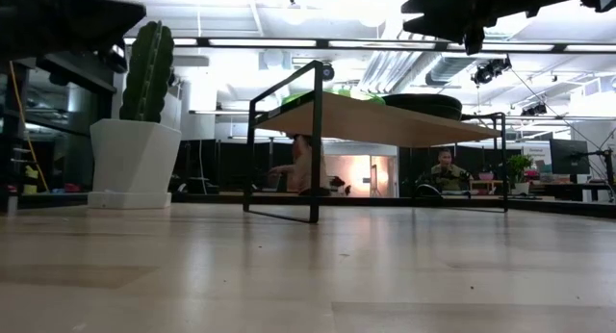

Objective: Place and stack plates onto a shelf
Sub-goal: Return to Home Position

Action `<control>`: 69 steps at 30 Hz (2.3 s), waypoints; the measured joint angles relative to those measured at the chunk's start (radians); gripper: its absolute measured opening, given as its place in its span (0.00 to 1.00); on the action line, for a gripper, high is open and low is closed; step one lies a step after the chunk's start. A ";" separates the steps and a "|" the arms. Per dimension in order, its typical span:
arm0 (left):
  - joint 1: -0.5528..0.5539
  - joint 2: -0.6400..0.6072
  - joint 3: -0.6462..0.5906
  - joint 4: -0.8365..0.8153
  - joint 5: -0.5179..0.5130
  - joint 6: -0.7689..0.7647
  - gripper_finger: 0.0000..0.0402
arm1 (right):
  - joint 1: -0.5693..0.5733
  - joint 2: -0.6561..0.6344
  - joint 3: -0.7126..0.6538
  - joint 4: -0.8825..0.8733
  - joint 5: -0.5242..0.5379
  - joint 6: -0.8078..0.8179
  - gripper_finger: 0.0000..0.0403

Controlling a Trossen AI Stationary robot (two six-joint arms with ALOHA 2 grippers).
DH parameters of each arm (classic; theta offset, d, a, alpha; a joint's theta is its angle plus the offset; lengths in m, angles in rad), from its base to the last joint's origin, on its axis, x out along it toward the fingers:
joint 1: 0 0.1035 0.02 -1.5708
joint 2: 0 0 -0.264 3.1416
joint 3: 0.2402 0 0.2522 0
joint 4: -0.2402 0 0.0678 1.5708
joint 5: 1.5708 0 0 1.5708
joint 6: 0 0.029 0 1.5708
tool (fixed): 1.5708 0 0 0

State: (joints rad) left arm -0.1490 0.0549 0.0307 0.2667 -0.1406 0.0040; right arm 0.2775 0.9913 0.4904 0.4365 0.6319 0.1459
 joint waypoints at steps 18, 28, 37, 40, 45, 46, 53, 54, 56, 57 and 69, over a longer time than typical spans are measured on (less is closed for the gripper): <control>-0.038 -0.051 -0.018 -0.237 0.000 -0.020 0.00 | 0.000 0.000 0.000 0.031 0.000 -0.019 0.40; -0.032 -0.050 -0.018 -0.237 -0.006 -0.002 0.00 | 0.000 0.000 0.000 0.030 -0.006 0.017 0.40; -0.032 -0.050 -0.018 -0.237 0.000 0.000 0.00 | 0.034 -0.106 -0.001 -0.146 0.029 0.040 0.32; -0.032 -0.050 -0.018 -0.237 0.000 -0.001 0.00 | 0.066 -0.174 -0.032 -0.237 0.073 0.122 0.14; -0.032 -0.050 -0.018 -0.237 0.000 -0.001 0.00 | 0.136 -0.260 -0.201 -0.222 0.086 0.253 0.05; -0.032 -0.050 -0.018 -0.237 0.000 0.000 0.00 | 0.146 -0.277 -0.231 -0.194 0.090 0.265 0.05; -0.032 -0.050 -0.018 -0.237 0.000 0.000 0.00 | 0.143 -0.332 -0.396 0.051 -0.028 0.125 0.02; -0.032 -0.050 -0.018 -0.236 0.000 -0.001 0.00 | 0.128 -0.338 -0.418 0.113 -0.041 0.082 0.01; -0.032 -0.050 -0.018 -0.237 0.000 -0.001 0.00 | 0.086 -0.351 -0.449 0.216 -0.095 0.008 0.00; -0.032 -0.050 -0.018 -0.237 0.000 -0.001 0.00 | 0.061 -0.362 -0.460 0.246 -0.137 -0.018 0.00; -0.032 -0.050 -0.018 -0.236 0.000 -0.001 0.00 | -0.097 -0.547 -0.481 0.020 -0.278 -0.037 0.00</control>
State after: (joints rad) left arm -0.1814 0.0044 0.0128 0.0303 -0.1410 0.0032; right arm 0.1810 0.4439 0.0097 0.4568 0.3542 0.1088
